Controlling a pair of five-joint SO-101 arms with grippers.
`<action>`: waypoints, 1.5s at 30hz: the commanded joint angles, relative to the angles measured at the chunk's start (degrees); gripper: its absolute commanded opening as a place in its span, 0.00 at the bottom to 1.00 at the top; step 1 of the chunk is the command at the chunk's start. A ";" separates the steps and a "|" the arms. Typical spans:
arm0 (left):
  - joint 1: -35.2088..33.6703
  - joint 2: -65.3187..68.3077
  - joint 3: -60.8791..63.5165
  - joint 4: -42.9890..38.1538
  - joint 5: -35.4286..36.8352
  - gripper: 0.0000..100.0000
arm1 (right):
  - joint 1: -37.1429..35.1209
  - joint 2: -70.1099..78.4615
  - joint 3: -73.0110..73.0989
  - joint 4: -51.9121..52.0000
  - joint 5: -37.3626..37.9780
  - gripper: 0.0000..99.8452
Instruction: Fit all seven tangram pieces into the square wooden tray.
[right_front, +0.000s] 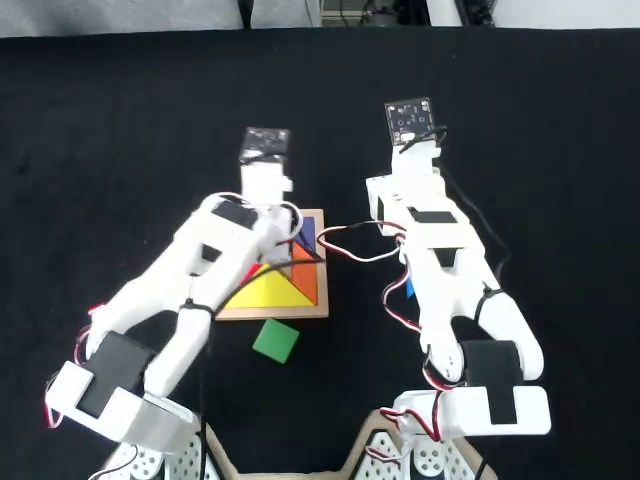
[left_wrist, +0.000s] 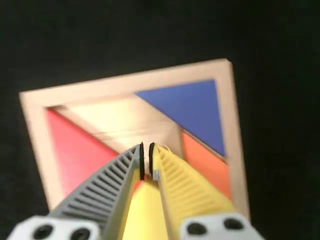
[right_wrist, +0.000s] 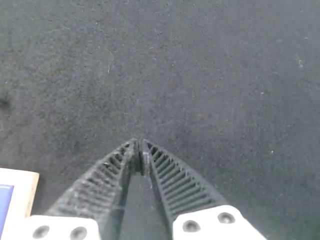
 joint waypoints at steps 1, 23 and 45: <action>-4.00 -2.11 -0.40 -0.97 -0.09 0.05 | 0.53 -0.92 -2.86 -1.05 0.44 0.01; 1.45 6.24 -4.97 4.75 -0.09 0.05 | 0.53 -0.92 -2.86 -1.05 0.44 0.01; 2.15 6.24 -7.60 3.52 0.00 0.05 | 0.53 -0.92 -2.95 -1.05 0.44 0.01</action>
